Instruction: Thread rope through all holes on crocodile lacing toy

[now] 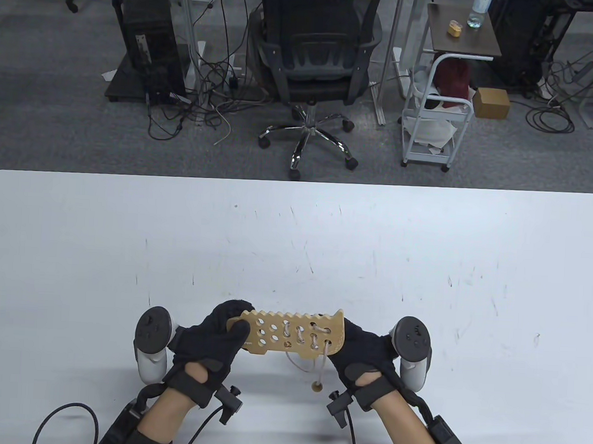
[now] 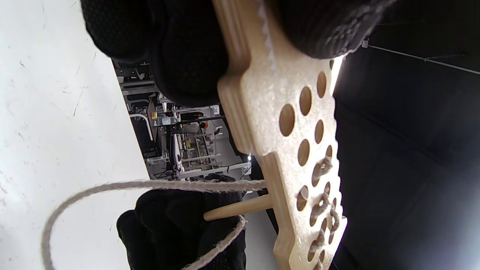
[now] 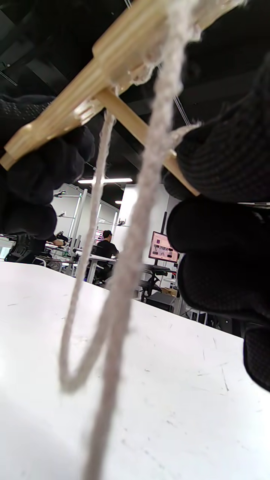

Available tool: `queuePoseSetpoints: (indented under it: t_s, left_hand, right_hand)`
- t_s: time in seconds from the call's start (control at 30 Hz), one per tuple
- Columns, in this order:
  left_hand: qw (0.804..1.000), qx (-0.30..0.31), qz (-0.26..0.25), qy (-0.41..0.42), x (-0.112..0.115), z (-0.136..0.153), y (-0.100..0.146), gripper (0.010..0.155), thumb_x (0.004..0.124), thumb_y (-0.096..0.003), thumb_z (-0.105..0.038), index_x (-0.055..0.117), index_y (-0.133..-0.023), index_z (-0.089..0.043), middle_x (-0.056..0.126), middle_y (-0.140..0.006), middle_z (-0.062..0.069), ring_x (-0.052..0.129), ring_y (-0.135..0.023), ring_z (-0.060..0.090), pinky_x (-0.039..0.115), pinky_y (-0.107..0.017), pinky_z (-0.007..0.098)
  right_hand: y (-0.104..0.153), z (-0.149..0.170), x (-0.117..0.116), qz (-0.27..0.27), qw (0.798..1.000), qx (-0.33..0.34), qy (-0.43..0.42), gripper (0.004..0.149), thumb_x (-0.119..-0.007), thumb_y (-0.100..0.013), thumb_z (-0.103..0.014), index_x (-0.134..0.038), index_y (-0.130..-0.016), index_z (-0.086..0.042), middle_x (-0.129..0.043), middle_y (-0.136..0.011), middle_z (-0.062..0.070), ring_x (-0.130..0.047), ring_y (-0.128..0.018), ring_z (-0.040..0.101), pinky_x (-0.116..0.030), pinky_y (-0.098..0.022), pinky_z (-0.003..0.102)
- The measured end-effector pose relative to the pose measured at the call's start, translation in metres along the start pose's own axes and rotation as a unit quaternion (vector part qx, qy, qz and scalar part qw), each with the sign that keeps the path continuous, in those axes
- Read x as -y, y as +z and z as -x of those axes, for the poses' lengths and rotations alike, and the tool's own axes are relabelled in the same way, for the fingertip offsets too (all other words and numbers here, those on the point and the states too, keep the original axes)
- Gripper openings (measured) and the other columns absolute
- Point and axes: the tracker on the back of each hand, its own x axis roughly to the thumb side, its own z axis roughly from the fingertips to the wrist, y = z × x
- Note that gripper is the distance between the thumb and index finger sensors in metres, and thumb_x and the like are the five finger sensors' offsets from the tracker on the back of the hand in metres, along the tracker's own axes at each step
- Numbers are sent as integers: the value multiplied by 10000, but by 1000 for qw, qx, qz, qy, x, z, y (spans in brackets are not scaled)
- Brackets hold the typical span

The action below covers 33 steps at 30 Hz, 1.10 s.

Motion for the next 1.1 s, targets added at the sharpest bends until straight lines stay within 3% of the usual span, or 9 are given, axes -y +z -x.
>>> queuePoseSetpoints:
  t_s: [0.5,1.1]
  left_hand:
    - [1000,-13,-3,4,1,4,-1,536,786,-400,-453,716,-896,-263,916,-739,-35,991,-502,209,755,-605,472]
    - [999,-23,-20,-13,1,6,0,538,782,-393,-447,719,-895,-262,919,-735,-26,993,-501,211,757,-600,477]
  right_hand:
    - [2,-3,-8,-6,999,15,-27,396,-897,-413,-230,-913,-808,-252,-955,-788,72,-904,-724,349,-580,-623,645]
    - [5,-10,-24,-68,992,20,-102,465,-801,-436,-114,-830,-893,-196,-931,-875,83,-854,-806,354,-541,-642,650]
